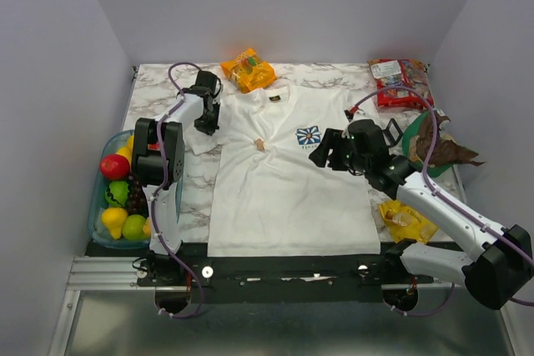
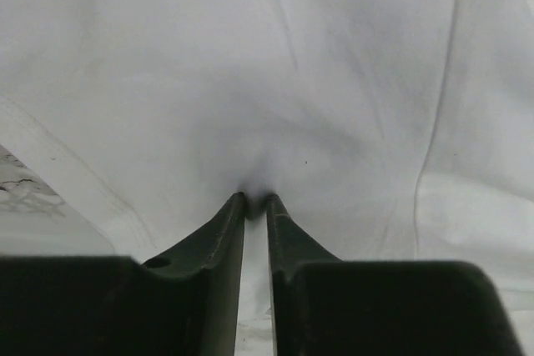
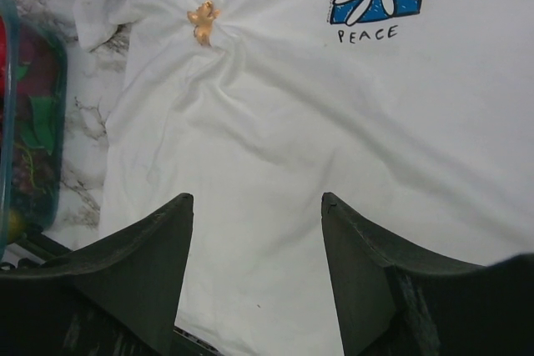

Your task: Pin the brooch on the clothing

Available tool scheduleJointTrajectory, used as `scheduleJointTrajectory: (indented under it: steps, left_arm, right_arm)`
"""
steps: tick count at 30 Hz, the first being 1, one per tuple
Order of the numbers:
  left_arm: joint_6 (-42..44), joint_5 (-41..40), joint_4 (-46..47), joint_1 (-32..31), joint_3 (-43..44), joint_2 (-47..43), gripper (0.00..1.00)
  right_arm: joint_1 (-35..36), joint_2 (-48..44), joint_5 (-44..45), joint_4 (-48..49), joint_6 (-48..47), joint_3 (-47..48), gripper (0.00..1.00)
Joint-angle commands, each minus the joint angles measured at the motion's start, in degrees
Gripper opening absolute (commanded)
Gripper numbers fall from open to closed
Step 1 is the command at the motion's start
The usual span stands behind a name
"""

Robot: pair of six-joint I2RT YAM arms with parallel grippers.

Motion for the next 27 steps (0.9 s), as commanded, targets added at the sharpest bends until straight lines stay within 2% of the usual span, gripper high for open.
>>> scheduleJointTrajectory:
  steps: [1, 4, 12, 20, 25, 27]
  left_arm:
    - [1.41, -2.13, -0.82, 1.32, -1.02, 3.22, 0.11]
    - [1.67, -2.93, -1.08, 2.12, -0.49, 4.01, 0.00]
    - [1.94, -3.02, -0.12, 5.19, 0.39, 3.84, 0.00]
    - [1.94, -1.26, -0.03, 7.65, 1.97, 4.72, 0.00]
    - [1.24, 2.34, 0.85, 7.65, 2.15, 3.50, 0.00]
    - [0.88, 3.31, 1.46, 6.96, 1.80, 2.18, 0.10]
  right_arm:
    - [-0.16, -0.31, -0.62, -0.37, 1.37, -2.08, 0.71]
    - [-0.16, 0.48, 0.17, -0.11, 1.46, -3.22, 0.71]
    - [0.01, 8.30, 5.18, -1.34, 1.72, -4.89, 0.71]
    - [-0.08, 9.36, 6.23, -1.60, 4.18, -7.36, 0.71]
    - [-0.08, 10.15, 7.90, -3.09, 3.23, -4.29, 0.73]
    - [-0.16, 10.76, 8.96, -4.14, 1.91, -0.35, 0.77]
